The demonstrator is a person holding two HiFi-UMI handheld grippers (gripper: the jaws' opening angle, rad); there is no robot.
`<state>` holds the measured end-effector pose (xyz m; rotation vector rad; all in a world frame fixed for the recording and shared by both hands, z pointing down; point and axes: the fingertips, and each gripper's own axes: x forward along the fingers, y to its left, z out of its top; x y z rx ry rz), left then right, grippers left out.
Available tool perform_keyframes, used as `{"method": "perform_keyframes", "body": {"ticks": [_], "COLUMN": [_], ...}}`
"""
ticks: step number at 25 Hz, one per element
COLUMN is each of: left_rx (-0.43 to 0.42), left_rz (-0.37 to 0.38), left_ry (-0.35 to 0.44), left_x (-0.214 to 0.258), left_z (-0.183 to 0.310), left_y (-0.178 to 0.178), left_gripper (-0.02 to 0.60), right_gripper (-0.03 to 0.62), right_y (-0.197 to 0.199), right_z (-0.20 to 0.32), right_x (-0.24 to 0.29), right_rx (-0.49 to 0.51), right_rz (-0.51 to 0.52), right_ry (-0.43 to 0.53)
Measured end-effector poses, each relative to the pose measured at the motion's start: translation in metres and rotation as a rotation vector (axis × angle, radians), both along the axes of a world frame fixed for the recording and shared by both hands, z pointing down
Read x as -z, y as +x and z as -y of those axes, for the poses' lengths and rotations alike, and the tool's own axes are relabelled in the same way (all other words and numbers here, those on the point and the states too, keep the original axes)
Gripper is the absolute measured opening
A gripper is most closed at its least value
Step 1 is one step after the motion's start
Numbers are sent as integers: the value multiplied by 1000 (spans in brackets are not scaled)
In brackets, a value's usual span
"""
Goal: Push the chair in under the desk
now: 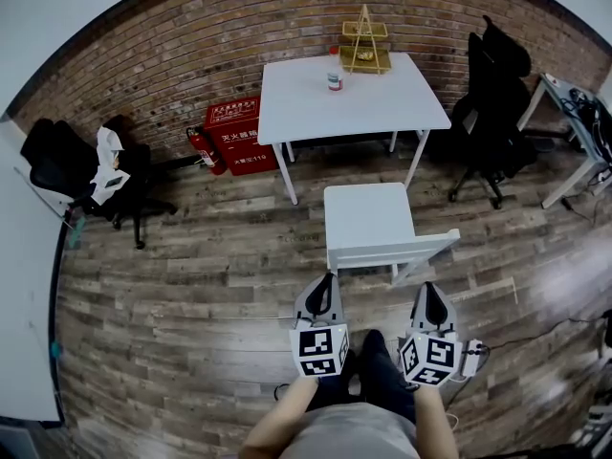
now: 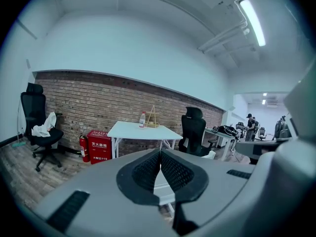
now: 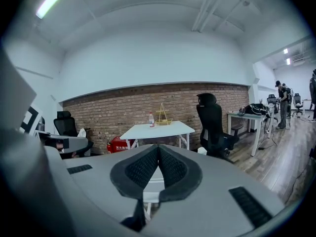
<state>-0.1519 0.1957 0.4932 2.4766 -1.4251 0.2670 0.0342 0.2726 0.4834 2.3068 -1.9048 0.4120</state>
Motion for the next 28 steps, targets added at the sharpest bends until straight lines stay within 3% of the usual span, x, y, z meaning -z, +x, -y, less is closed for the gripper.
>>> {"method": "perform_keyframes", "body": {"ticks": [6,28], "left_rx": [6,130], "left_rz": [-14,61], "left_ry": [-11,-16], "left_x": [-4,-11], "left_z": [13,57], "left_y": [16,81], "left_gripper": [17,18], "right_gripper": [17,17], "right_y": [23,153], "right_z": [17,70], "right_x": [-5,-31], "right_rx": [18,25], "right_rz": [15,-24], "right_ry": [-5,-85]}}
